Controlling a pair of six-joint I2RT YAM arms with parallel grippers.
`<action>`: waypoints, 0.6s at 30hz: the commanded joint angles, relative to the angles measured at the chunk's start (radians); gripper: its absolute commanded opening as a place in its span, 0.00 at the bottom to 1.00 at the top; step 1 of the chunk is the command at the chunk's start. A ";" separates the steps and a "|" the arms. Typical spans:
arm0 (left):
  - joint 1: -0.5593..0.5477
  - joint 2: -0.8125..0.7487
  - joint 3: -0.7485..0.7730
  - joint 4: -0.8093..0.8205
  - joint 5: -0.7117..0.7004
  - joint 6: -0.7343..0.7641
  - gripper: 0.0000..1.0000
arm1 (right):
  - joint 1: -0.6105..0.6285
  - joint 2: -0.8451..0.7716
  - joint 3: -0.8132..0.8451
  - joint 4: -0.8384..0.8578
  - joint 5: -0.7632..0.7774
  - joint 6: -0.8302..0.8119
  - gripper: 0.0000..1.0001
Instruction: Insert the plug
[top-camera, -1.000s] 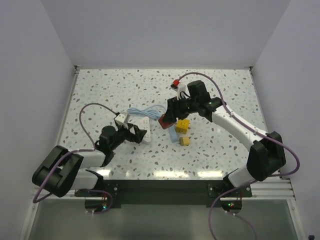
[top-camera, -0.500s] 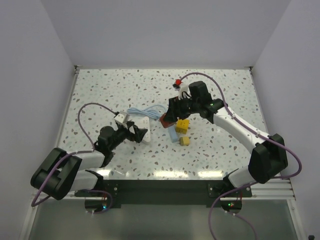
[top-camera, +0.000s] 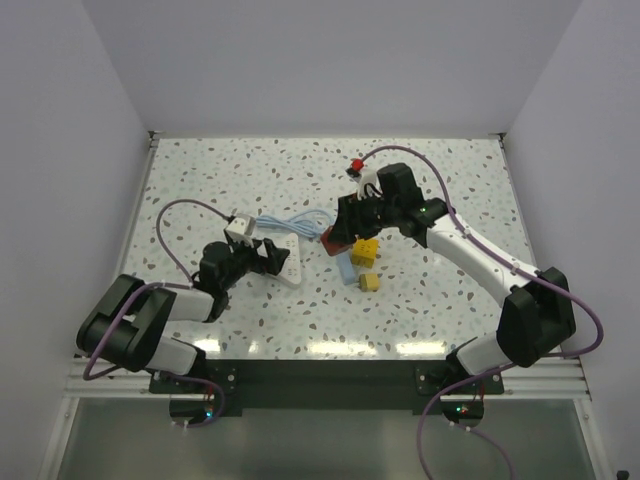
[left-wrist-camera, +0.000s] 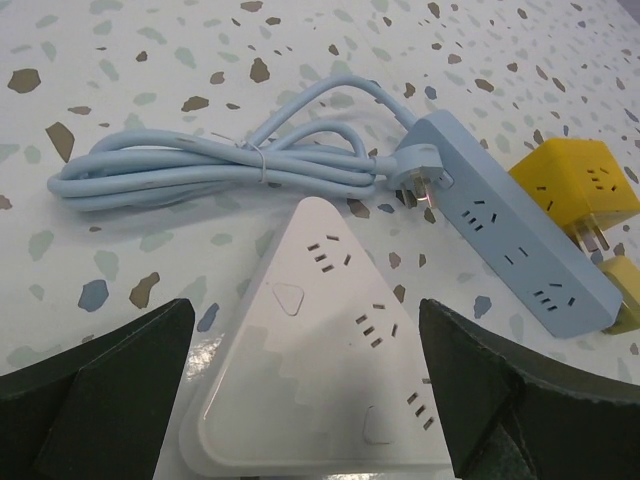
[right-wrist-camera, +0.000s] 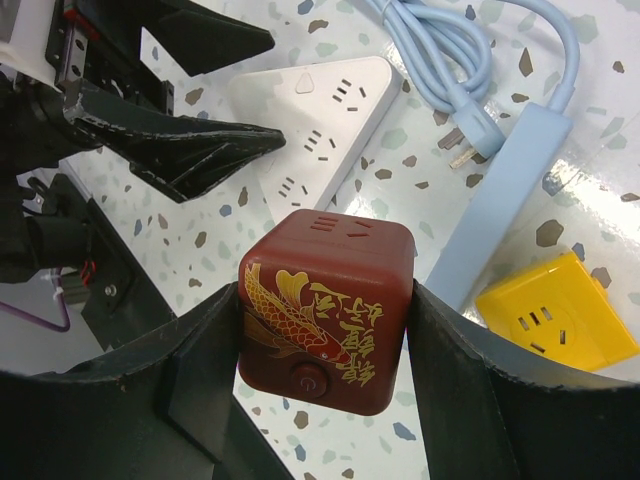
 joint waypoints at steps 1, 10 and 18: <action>0.007 0.008 -0.005 0.096 0.063 -0.042 1.00 | -0.002 -0.041 -0.001 0.045 0.010 0.010 0.00; 0.009 0.051 -0.062 0.149 0.088 -0.085 1.00 | -0.003 -0.048 -0.012 0.054 0.002 0.015 0.00; 0.006 0.019 -0.145 0.242 0.174 -0.151 1.00 | -0.002 -0.058 -0.017 0.056 0.018 0.021 0.00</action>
